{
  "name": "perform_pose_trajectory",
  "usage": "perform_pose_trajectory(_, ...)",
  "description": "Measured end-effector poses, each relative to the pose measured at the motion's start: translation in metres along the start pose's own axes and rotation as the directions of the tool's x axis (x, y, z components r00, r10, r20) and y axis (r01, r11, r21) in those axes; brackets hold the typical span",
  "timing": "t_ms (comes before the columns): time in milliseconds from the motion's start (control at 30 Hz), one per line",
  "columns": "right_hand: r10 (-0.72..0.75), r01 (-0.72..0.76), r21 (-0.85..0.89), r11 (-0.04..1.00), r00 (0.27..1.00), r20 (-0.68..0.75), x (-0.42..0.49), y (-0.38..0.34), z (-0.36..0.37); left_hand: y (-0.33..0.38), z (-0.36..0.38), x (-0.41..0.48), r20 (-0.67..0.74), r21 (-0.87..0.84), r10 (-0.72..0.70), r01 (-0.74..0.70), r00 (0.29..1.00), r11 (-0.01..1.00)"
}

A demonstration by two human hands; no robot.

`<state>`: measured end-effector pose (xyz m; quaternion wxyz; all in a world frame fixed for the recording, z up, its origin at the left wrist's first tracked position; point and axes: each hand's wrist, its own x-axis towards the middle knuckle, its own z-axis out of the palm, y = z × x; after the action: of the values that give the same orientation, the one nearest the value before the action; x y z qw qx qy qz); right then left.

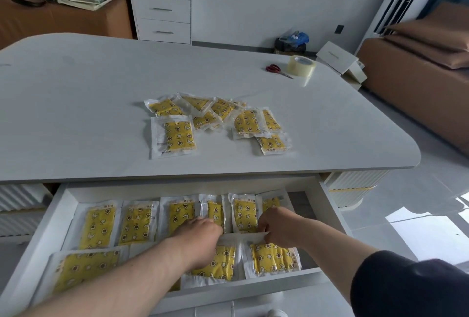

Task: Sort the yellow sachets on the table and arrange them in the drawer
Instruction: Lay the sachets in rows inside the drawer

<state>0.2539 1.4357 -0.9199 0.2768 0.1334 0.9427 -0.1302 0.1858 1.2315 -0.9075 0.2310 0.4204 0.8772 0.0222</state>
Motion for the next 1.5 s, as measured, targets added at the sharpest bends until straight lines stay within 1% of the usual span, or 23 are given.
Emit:
perform_pose_trajectory(167, -0.015, 0.015, 0.045, 0.999, 1.000, -0.004, -0.003, 0.004, -0.002, -0.002, 0.001, 0.000, 0.030, 0.020, 0.018, -0.019, 0.999, 1.000)
perform_pose_trajectory(333, -0.041, 0.044, 0.080, 0.996, 0.998, -0.040, -0.007, 0.003, -0.009, -0.003, 0.000, 0.001, -0.036, -0.047, -0.010, 0.008, 0.999, 0.999)
perform_pose_trajectory(467, -0.051, 0.049, 0.095, 0.994, 0.999, 0.019, -0.008, -0.003, -0.005, -0.004, -0.002, 0.000, -0.043, -0.080, -0.015, 0.011, 0.999, 0.997)
perform_pose_trajectory(567, -0.052, 0.048, 0.107, 0.993, 0.998, 0.038, -0.008, -0.004, -0.005, -0.005, -0.001, 0.001, -0.031, -0.073, -0.013, 0.010, 0.999, 0.997)
perform_pose_trajectory(667, -0.049, 0.043, 0.105, 0.993, 0.997, 0.052, -0.008, -0.005, -0.005, -0.008, 0.000, 0.001, 0.005, -0.069, 0.004, -0.004, 1.000, 0.998)
perform_pose_trajectory(767, -0.038, 0.032, 0.100, 0.994, 0.998, 0.056, -0.008, -0.008, -0.004, -0.010, 0.004, 0.001, 0.066, -0.021, 0.012, -0.011, 0.998, 1.000)
perform_pose_trajectory(1000, -0.030, 0.028, 0.082, 0.996, 0.999, 0.033, -0.014, -0.005, -0.011, -0.009, 0.008, 0.006, 0.064, 0.052, 0.021, -0.024, 0.998, 0.998)
perform_pose_trajectory(1133, -0.056, 0.057, -0.027, 0.998, 0.998, 0.029, -0.015, -0.006, -0.012, -0.009, 0.006, 0.004, 0.072, 0.088, 0.070, -0.076, 0.995, 0.993)
perform_pose_trajectory(1233, -0.069, 0.072, -0.038, 0.997, 0.994, 0.083, -0.015, -0.009, -0.012, -0.007, 0.004, 0.004, 0.062, 0.073, 0.137, -0.142, 0.989, 0.987)
perform_pose_trajectory(1333, -0.077, 0.085, -0.048, 0.995, 0.986, 0.146, -0.016, -0.013, -0.009, -0.006, 0.005, 0.004, 0.073, 0.041, 0.147, -0.150, 0.986, 0.988)
perform_pose_trajectory(1500, -0.072, 0.073, 0.000, 0.997, 0.987, 0.143, -0.016, -0.012, -0.006, -0.006, 0.006, 0.004, 0.070, 0.000, 0.143, -0.144, 0.987, 0.990)
